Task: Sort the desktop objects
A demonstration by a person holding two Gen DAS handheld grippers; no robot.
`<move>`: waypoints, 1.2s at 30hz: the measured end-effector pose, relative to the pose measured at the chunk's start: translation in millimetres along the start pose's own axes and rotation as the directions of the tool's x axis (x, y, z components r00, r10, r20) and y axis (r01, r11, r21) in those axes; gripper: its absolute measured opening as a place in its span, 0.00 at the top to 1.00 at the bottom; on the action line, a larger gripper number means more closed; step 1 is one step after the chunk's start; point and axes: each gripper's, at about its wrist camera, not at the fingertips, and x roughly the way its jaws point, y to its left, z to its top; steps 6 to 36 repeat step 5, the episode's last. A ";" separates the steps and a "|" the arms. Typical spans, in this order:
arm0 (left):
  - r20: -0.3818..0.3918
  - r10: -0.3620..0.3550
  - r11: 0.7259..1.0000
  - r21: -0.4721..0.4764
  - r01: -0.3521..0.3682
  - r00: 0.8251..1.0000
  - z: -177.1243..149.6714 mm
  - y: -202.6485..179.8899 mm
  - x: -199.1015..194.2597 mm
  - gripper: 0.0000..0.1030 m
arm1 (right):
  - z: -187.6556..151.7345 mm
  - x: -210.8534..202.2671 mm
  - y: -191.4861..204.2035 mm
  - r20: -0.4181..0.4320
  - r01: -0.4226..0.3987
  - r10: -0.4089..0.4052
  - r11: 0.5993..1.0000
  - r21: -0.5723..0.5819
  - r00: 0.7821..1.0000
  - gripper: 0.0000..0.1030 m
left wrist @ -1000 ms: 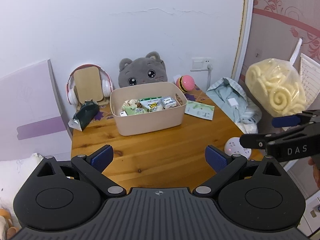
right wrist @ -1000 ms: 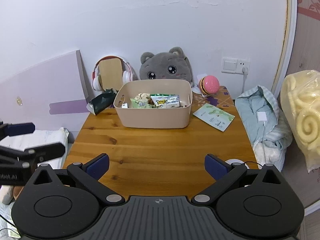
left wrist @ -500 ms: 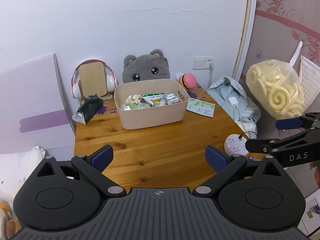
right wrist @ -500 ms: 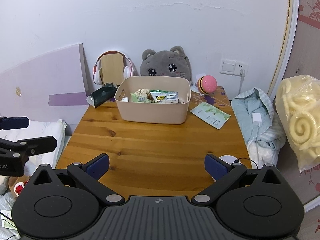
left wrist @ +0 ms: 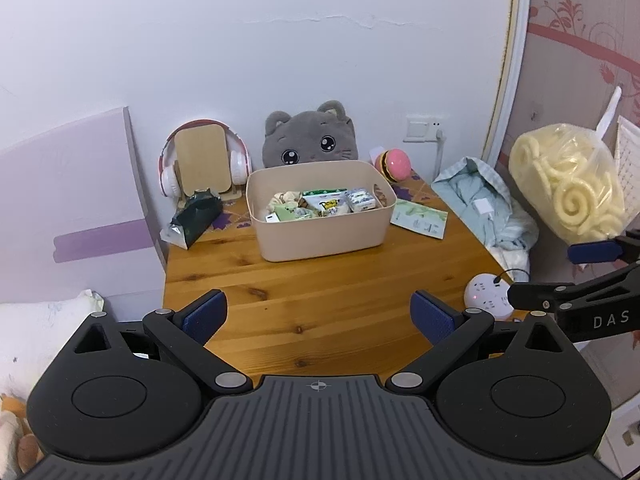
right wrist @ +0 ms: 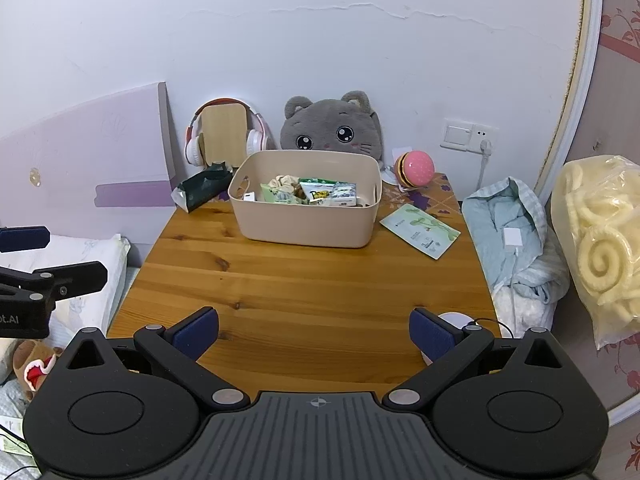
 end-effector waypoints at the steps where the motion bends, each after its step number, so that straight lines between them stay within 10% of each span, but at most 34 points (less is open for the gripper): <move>1: 0.001 0.003 1.000 -0.002 -0.003 1.000 -0.1 0.0 -0.3 0.03 | 0.1 0.1 -0.4 0.000 0.000 0.000 1.000 0.000 1.000 0.00; 36: 0.001 0.002 1.000 -0.003 -0.002 1.000 1.0 -1.0 -1.4 0.03 | 0.3 0.5 -3.4 -0.002 0.007 -0.007 1.000 0.005 1.000 0.00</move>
